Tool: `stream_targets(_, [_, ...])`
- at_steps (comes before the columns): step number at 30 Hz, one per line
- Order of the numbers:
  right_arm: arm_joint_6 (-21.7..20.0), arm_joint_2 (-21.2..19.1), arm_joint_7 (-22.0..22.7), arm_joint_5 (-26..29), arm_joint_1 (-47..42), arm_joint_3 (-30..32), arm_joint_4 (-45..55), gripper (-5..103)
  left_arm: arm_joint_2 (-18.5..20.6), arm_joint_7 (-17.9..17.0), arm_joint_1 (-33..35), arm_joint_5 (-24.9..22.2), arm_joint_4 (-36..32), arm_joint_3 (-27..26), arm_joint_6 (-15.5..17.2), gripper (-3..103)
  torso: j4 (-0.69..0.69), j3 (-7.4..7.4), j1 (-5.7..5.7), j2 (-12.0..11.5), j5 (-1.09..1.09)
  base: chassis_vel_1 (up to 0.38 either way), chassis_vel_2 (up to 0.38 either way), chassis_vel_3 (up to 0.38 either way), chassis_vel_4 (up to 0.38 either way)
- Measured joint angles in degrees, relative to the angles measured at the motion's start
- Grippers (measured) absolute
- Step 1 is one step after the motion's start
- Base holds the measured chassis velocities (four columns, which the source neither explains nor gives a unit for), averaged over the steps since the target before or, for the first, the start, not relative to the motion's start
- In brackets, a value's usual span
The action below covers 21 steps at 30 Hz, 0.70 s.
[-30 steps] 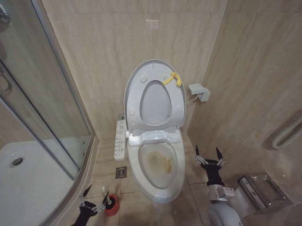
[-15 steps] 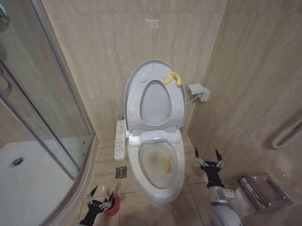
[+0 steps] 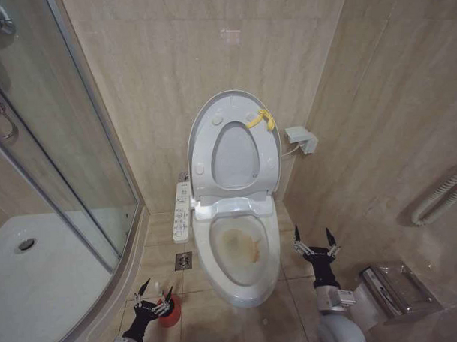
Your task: Open the toilet lid, clean the toilet bowl with a toilet brush, close the toilet lid, and flush.
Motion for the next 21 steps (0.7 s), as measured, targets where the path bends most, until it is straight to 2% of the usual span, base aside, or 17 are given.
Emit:
stream_targets(2, [0.00,-0.01,0.00,-0.05,-0.03,0.02,0.07,100,0.02,0.02,0.19,0.01,-0.13,-0.06,0.00,102,0.00,0.00,0.00,0.00,0.00,0.000,0.000,0.000,0.000])
stream_targets(3, [0.01,0.00,0.00,-0.13,-0.07,0.03,0.08,100,0.05,0.03,0.37,0.01,-0.37,-0.09,0.00,78,0.00,0.00,0.00,0.00,0.00,0.000,0.000,0.000,0.000])
stream_targets(10, [0.18,0.22,-0.03,-0.39,-0.12,-0.04,-0.07,100,0.15,0.07,0.90,0.01,-1.06,-0.19,-0.01,78,0.00,0.00,0.00,0.00,0.00,0.000,0.000,0.000,0.000])
stream_targets(11, [0.23,0.26,-0.04,-0.43,-0.11,-0.05,-0.12,100,0.14,0.10,0.86,0.00,-0.95,-0.23,-0.01,50,0.00,0.00,0.00,0.00,0.00,0.000,0.000,0.000,0.000])
stream_targets(17, [0.45,0.05,-0.05,-0.59,-0.22,-0.09,-0.45,100,-0.33,0.21,0.47,-0.03,-0.31,-0.50,0.06,50,0.00,0.00,0.00,0.00,0.00,0.000,0.000,0.000,0.000])
stream_targets(18, [0.49,-0.06,-0.05,-0.59,-0.22,-0.07,-0.48,100,-0.40,0.21,0.43,-0.03,-0.24,-0.54,0.06,24,0.00,0.00,0.00,0.00,0.00,0.000,0.000,0.000,0.000])
stream_targets(21, [0.50,-0.27,-0.05,-0.59,-0.20,-0.03,-0.49,100,-0.49,0.21,0.50,-0.03,-0.21,-0.59,0.06,24,0.00,0.00,0.00,0.00,0.00,0.000,0.000,0.000,0.000])
